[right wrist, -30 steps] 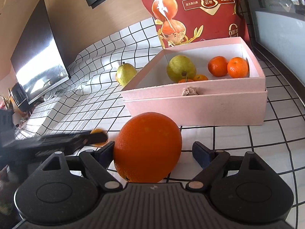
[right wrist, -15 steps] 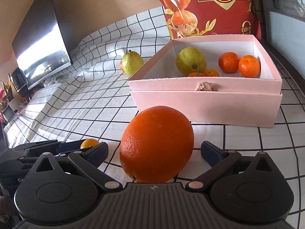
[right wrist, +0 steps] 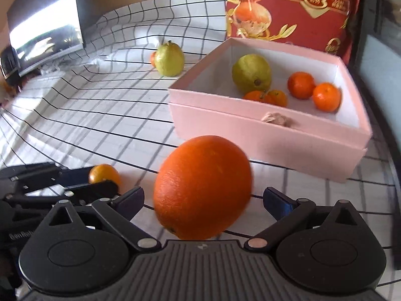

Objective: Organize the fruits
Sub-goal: 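Hold the mandarin in the left gripper while the right gripper hovers at the orange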

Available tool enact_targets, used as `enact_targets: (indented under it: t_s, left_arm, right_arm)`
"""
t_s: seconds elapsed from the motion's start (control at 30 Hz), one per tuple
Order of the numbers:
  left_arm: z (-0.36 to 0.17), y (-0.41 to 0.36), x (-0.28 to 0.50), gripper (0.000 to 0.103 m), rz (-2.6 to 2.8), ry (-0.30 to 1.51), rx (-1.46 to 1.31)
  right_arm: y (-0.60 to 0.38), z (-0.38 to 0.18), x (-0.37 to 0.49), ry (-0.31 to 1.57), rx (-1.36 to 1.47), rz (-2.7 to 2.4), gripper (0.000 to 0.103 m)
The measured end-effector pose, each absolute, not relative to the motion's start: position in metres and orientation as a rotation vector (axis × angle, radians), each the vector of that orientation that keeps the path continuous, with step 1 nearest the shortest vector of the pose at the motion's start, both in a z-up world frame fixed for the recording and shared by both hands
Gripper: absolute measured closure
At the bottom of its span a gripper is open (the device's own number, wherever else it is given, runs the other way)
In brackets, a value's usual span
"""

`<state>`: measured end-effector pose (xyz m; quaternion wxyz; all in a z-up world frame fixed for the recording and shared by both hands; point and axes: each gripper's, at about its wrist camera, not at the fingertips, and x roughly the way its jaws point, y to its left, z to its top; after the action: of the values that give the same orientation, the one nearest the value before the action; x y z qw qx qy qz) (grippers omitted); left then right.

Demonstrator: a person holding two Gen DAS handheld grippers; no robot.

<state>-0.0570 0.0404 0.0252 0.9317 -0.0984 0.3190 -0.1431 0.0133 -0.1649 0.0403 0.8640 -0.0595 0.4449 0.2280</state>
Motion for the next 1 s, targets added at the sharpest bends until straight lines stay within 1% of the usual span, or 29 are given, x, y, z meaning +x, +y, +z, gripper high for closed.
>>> enact_targets:
  t_s: [0.33, 0.47, 0.6, 0.8, 0.97, 1.0]
  left_arm:
    - [0.034, 0.037, -0.071, 0.058, -0.248, 0.596, -0.1]
    - [0.034, 0.033, -0.073, 0.059, -0.262, 0.602, -0.066]
    - [0.033, 0.028, -0.071, 0.059, -0.267, 0.605, -0.031]
    - [0.036, 0.034, -0.073, 0.058, -0.233, 0.573, -0.037]
    - [0.037, 0.034, -0.079, 0.061, -0.219, 0.548, -0.021]
    - [0.038, 0.034, -0.08, 0.063, -0.208, 0.537, -0.018]
  right_arm:
    - [-0.19, 0.042, -0.011, 0.899, -0.165, 0.462, 0.003]
    - [-0.188, 0.041, -0.018, 0.866, -0.218, 0.457, 0.003]
    - [-0.189, 0.04, -0.016, 0.863, -0.212, 0.452, 0.003]
    - [-0.189, 0.039, -0.02, 0.847, -0.23, 0.449, 0.003]
    - [-0.189, 0.041, -0.025, 0.825, -0.247, 0.454, 0.003]
    - [-0.188, 0.042, -0.025, 0.82, -0.248, 0.456, 0.003]
